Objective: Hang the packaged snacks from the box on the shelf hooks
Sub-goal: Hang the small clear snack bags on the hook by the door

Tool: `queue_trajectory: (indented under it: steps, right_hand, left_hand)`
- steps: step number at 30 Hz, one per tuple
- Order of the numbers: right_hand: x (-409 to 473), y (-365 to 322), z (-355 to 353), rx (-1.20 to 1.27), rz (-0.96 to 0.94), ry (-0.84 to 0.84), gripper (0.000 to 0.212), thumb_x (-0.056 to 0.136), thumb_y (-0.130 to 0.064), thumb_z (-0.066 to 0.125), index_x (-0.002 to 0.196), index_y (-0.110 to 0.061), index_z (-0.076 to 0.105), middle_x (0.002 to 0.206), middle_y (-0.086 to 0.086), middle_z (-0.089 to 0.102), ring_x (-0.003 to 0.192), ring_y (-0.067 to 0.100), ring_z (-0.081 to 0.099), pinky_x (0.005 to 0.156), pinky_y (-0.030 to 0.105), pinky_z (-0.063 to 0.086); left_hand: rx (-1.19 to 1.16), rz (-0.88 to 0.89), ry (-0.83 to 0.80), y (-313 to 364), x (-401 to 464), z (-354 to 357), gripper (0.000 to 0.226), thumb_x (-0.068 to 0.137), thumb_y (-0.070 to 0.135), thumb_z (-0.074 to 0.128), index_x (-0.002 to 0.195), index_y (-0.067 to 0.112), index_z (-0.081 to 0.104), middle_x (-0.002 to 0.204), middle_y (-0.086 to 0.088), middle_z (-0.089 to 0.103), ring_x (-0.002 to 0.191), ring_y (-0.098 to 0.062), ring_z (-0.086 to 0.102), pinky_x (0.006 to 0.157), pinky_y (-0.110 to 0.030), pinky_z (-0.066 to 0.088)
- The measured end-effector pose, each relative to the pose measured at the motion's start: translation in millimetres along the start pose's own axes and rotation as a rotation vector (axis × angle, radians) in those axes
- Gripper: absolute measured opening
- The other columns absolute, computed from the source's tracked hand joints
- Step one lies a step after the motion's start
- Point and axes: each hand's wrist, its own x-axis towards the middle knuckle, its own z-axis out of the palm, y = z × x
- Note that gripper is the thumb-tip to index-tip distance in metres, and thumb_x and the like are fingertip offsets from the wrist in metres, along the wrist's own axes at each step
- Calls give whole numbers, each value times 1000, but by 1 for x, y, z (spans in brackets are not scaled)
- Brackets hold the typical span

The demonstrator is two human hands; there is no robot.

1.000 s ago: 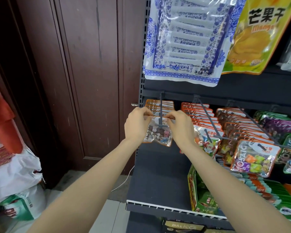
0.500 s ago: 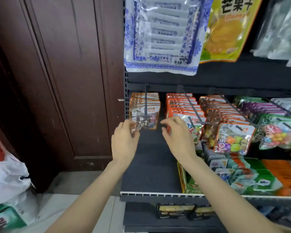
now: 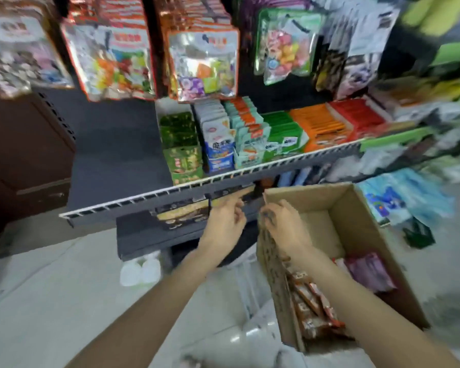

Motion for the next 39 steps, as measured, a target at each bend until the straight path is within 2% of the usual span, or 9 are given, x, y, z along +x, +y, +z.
queue_trajectory:
  steps: [8,13,17,19,25,28,33,36,39]
  right_hand:
    - [-40,160,5,-24,90,-575,51,85,-25,67,131,-12,50,133,8,52,120,25,52,97,27,39]
    - [-55,193,10,34,41,-709,65,83,-27,70,140,-13,41,135,9,52,119,24,53,96,25,39]
    - [-51,197,11,-23,7,-636,43,88,-28,63,130,-19,55,121,10,63,98,23,64,84,28,49]
    - [-49,199,9,38,16,-578,39,90,-29,60,128,-17,57,120,11,64,102,25,63,89,30,48]
    - [-56,202,-2,114,95,-602,84,83,-28,70,147,-12,18,131,15,54,122,31,51,95,30,40]
    - [-62,203,1,44,78,-687,69,80,-24,73,133,-9,33,131,17,51,120,31,51,96,33,41]
    - [-70,194,14,-123,-95,-615,40,89,-12,58,126,-2,47,134,18,40,117,34,51,97,32,40]
    - [-73,193,6,-114,-123,-735,67,81,-41,68,136,-11,44,144,15,28,131,32,36,108,34,30]
    - [-76,196,-4,-238,-153,-894,106,67,-50,78,148,-20,17,148,11,11,138,32,17,114,41,22]
  left_hand:
    - [164,-213,-343,60,-10,168,29,94,11,48,121,3,54,117,-14,60,107,-28,59,92,-37,48]
    - [358,-311,-616,59,-27,205,26,91,7,55,116,3,58,115,-12,61,107,-27,59,90,-32,48]
    - [478,-335,-577,61,-28,203,25,91,8,54,116,5,56,117,-16,59,104,-30,60,84,-37,50]
    - [569,-288,-524,67,-28,198,22,92,4,48,112,5,57,113,-16,60,100,-31,61,78,-37,49]
    - [738,-199,-316,80,-35,177,26,90,-3,49,112,5,60,107,-15,61,99,-34,61,79,-39,49]
    - [741,-177,-259,81,-40,171,26,91,-1,48,112,7,61,103,-14,64,96,-34,62,72,-37,47]
    - [673,-215,-160,77,-44,165,19,94,9,48,106,8,64,96,-15,65,90,-36,63,68,-38,45]
    - [654,-229,-133,76,-46,163,21,94,12,51,111,10,63,98,-16,65,90,-36,63,65,-35,41]
    - [617,-237,-108,76,-51,162,23,94,15,53,114,11,62,100,-15,66,90,-35,64,64,-34,42]
